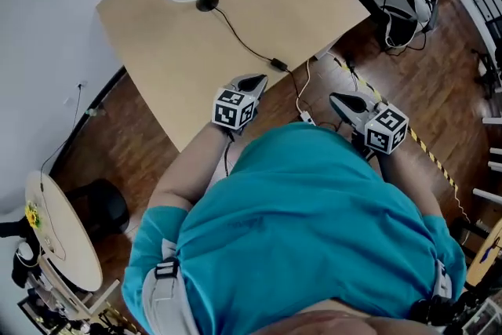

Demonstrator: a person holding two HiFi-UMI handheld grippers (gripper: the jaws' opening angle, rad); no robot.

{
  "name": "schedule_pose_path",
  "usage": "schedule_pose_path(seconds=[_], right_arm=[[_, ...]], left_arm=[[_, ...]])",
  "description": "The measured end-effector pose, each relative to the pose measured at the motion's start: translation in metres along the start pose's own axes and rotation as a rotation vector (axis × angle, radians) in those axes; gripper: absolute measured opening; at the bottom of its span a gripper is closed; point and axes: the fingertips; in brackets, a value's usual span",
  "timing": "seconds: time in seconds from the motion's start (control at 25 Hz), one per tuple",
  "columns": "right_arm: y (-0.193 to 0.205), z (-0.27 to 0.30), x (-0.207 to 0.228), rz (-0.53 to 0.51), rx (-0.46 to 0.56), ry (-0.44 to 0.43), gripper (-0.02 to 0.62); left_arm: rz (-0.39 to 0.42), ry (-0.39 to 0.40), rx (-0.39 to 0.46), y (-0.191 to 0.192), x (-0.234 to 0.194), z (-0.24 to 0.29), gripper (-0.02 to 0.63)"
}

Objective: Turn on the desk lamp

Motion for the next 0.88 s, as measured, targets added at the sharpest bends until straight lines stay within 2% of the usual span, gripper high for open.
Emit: schedule_pose_path(seconds=[0.2, 0.36, 0.48, 0.6, 0.72, 0.88], right_arm=[[-0.009, -0.002, 0.061, 0.086, 0.015, 0.064, 0.002], [-0.007, -0.010, 0.104, 0.148, 0.018, 0.125, 0.002], [-0.008, -0.023, 0.137, 0.208, 0.030, 0.185, 0.002], [-0.007, -0.037, 0.159, 0.245, 0.052, 0.227, 0.002], [-0.002, -0.050, 0.167, 0.262, 0.063, 0.249, 0.002], [0.003, -0.057, 0.174, 0.288, 0.073, 0.262, 0.002]], left_arm=[[0.135, 0.040, -0.199, 0.014, -0.028, 0.100, 0.000], [0.106, 0.038, -0.297, 0.034, -0.051, 0.166, 0.000], [0.181, 0.063, -0.348, 0.042, -0.059, 0.208, 0.000], [0.259, 0.082, -0.414, 0.059, -0.061, 0.230, 0.000], [0.288, 0.069, -0.471, 0.080, -0.061, 0.237, 0.000], [0.308, 0.062, -0.490, 0.081, -0.059, 0.244, 0.001]])
Point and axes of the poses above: the fingertips, and each gripper's own axes: z forward along the fingers, x to its right, y out of its underside, and after that the axes turned 9 degrees about z, right-handed
